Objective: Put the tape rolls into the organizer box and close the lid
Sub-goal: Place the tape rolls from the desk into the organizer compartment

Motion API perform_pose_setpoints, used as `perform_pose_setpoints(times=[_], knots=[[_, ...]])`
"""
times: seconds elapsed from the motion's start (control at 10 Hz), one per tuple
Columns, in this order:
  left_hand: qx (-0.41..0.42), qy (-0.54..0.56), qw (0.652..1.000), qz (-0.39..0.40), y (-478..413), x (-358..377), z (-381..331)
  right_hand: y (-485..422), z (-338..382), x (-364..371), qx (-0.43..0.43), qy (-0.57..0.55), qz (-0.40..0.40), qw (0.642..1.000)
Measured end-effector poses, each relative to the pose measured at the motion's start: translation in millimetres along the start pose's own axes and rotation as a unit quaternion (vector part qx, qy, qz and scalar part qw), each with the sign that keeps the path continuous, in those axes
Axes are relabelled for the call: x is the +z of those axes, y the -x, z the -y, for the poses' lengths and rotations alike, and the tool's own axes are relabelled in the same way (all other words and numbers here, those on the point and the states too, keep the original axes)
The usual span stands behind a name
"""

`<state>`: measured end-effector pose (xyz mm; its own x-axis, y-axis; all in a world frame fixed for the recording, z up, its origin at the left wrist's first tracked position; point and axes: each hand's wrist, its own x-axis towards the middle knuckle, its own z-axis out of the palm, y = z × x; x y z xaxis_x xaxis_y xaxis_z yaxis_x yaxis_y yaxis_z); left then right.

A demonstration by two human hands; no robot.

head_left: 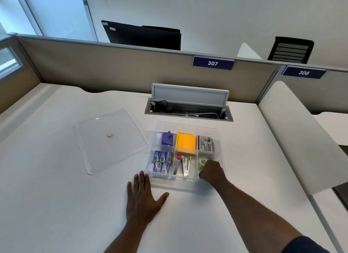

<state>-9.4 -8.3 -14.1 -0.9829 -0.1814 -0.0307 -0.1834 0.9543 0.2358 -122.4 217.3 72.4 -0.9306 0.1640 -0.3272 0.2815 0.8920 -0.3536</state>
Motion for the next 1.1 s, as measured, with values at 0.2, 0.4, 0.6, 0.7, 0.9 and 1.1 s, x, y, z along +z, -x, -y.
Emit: perform_pose_setpoints(times=[0.2, 0.4, 0.6, 0.7, 0.9, 1.1], knots=[[-0.001, -0.003, 1.0, 0.004, -0.5, 1.1, 0.6, 1.5, -0.1, 0.3, -0.001, -0.01, 0.003, 1.0], [-0.001, -0.003, 1.0, 0.003, -0.2, 0.7, 0.1, 3.1, 0.5, -0.5, -0.002, -0.014, 0.001, 1.0], [-0.002, 0.001, 1.0, 0.004, -0.2, 0.0, 0.4, 3.5, 0.5, -0.9, -0.005, -0.017, 0.003, 1.0], [-0.002, 0.001, 1.0, 0.004, -0.7, 0.3, 0.0, 3.4, 0.6, -1.9, -0.002, -0.021, 0.007, 1.0], [-0.003, 0.003, 1.0, 0.004, -0.6, 0.7, 0.1, 2.7, -0.1, -1.4, -0.013, -0.031, 0.005, 0.999], [-0.002, 0.005, 1.0, 0.002, -0.3, -0.4, -0.3, 0.8, -0.8, -3.2, -0.015, -0.028, 0.015, 0.999]])
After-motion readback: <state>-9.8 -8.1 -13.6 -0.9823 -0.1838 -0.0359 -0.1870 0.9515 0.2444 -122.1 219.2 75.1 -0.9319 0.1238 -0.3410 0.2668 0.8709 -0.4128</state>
